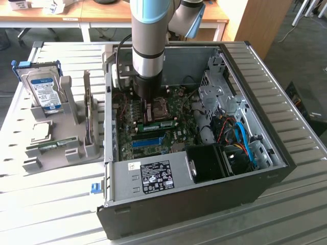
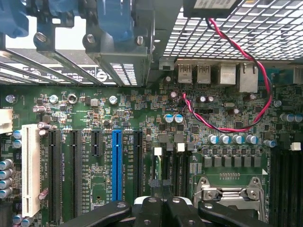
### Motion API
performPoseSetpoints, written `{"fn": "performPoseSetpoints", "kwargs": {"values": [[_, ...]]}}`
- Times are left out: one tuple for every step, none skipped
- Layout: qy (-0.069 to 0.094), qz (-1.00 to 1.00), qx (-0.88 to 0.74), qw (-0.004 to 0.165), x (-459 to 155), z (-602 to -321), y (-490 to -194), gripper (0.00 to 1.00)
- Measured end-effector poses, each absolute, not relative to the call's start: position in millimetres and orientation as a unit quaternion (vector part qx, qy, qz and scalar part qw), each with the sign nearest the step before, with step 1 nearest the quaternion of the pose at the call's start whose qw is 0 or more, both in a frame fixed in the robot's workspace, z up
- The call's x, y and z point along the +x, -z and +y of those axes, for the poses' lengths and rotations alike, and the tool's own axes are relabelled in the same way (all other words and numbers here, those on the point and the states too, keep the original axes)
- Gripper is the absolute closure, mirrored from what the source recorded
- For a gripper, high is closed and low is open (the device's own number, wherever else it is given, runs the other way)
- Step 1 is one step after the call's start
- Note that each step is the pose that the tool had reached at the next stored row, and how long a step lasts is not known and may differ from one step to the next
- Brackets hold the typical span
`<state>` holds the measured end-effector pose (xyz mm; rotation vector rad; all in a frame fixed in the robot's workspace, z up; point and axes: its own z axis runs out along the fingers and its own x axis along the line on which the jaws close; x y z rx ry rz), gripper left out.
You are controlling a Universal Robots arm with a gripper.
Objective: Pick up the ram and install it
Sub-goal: 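Press down the ram until it locks into place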
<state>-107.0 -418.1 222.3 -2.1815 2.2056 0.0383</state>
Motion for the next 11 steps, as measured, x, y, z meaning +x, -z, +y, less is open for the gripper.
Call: {"fn": "performPoseSetpoints", "kwargs": {"values": [[-0.012, 0.711, -0.703, 0.020, -107.0, -418.1, -222.3, 0.89], [-0.012, 0.711, -0.703, 0.020, -107.0, -418.1, -222.3, 0.89], [-0.012, 0.711, -0.703, 0.020, -107.0, -418.1, -222.3, 0.89], [-0.012, 0.711, -0.703, 0.020, -107.0, -418.1, -222.2, 0.89], [-0.012, 0.711, -0.703, 0.020, -107.0, -418.1, -222.0, 0.89], [-0.012, 0.711, -0.703, 0.020, -107.0, -418.1, -222.0, 0.89], [-0.012, 0.711, -0.703, 0.020, -107.0, -418.1, -222.0, 0.89], [-0.012, 0.711, -0.703, 0.020, -107.0, -418.1, -222.0, 0.89], [-0.012, 0.711, -0.703, 0.020, -107.0, -418.1, -222.0, 0.89], [-0.012, 0.711, -0.703, 0.020, -107.0, -418.1, -222.0, 0.89], [-0.012, 0.711, -0.703, 0.020, -106.9, -418.1, -222.1, 0.89]]}}
